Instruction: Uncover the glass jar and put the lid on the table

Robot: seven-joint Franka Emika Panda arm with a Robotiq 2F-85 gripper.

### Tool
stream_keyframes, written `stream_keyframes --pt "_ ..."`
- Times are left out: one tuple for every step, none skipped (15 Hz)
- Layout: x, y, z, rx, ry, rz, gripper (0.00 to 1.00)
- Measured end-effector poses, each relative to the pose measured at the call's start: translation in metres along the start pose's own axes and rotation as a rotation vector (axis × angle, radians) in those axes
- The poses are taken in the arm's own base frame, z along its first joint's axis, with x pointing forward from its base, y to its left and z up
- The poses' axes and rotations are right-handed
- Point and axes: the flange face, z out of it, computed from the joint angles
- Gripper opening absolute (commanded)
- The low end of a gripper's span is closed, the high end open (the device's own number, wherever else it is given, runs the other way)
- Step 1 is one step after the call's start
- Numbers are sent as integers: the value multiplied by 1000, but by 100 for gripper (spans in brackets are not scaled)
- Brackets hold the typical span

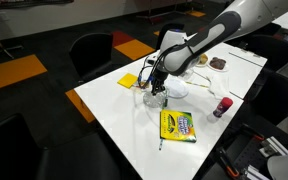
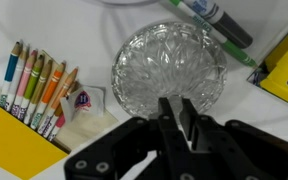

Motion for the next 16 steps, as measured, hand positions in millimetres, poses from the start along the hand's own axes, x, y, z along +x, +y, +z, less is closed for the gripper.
stream_keyframes --pt "1 0 0 0 0 -8 4" --pt "1 -1 0 0 0 -13 4" --pt "1 -1 0 1 0 -14 40" --pt "1 0 0 0 0 -14 41" --pt "1 0 0 0 0 -13 48" --pt "0 0 1 0 -1 -12 54" --pt "-2 1 0 -1 -2 -8 62" --pt "-5 2 0 -1 -2 -1 68" --pt "-9 4 -1 -3 -3 8 76" --pt "-14 7 -1 -5 -4 19 82" --pt "-20 9 -3 -7 -6 33 90" --pt "-27 12 -4 -10 -8 50 96" --pt "-34 15 -6 -14 -9 68 99" --pt "-41 18 -8 -18 -7 89 100" --pt "-47 22 -13 -24 -4 112 100" --pt "-52 25 -19 -31 3 138 100"
